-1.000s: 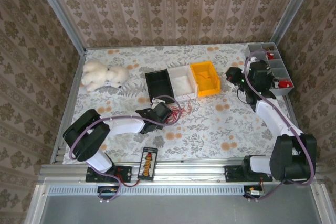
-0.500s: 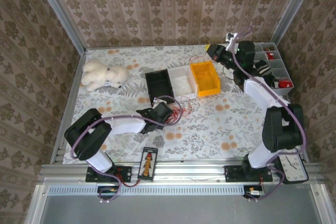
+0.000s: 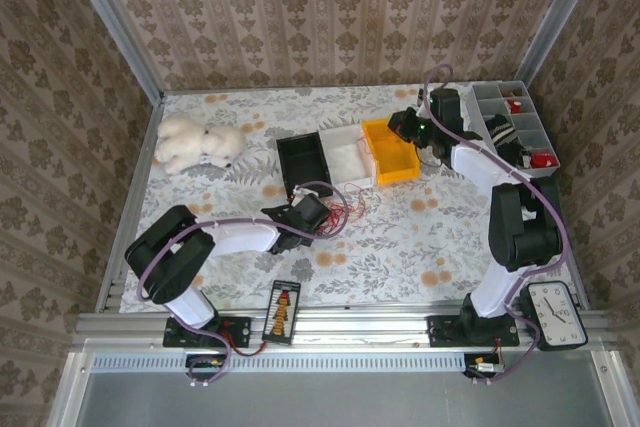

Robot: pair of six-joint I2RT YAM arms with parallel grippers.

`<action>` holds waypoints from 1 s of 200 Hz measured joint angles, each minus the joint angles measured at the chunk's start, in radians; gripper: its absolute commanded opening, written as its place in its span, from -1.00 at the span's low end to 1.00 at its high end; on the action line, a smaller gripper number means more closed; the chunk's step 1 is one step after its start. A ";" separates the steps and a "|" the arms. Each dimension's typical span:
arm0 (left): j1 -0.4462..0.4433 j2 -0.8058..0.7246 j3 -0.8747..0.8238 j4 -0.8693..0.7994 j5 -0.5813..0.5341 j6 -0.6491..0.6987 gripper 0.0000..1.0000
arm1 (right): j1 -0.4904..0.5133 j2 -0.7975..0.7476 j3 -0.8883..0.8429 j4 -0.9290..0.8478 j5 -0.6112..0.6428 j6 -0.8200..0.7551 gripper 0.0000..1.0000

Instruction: Untangle the cables

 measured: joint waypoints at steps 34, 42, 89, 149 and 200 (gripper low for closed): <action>0.000 0.011 0.010 -0.004 -0.001 0.000 -1.00 | 0.000 -0.001 -0.033 -0.113 0.137 -0.052 -0.98; 0.000 0.013 0.012 -0.004 -0.001 0.000 -1.00 | 0.000 -0.001 -0.034 -0.140 0.169 -0.066 -0.98; 0.000 0.014 0.013 -0.005 -0.002 0.000 -1.00 | -0.002 -0.022 -0.034 -0.247 0.344 -0.111 -0.97; 0.000 0.014 0.013 -0.006 -0.004 0.000 -1.00 | 0.013 -0.023 -0.021 -0.285 0.396 -0.157 -0.97; 0.000 0.016 0.013 -0.005 -0.005 0.000 -1.00 | 0.100 0.002 0.066 -0.274 0.340 -0.257 -0.97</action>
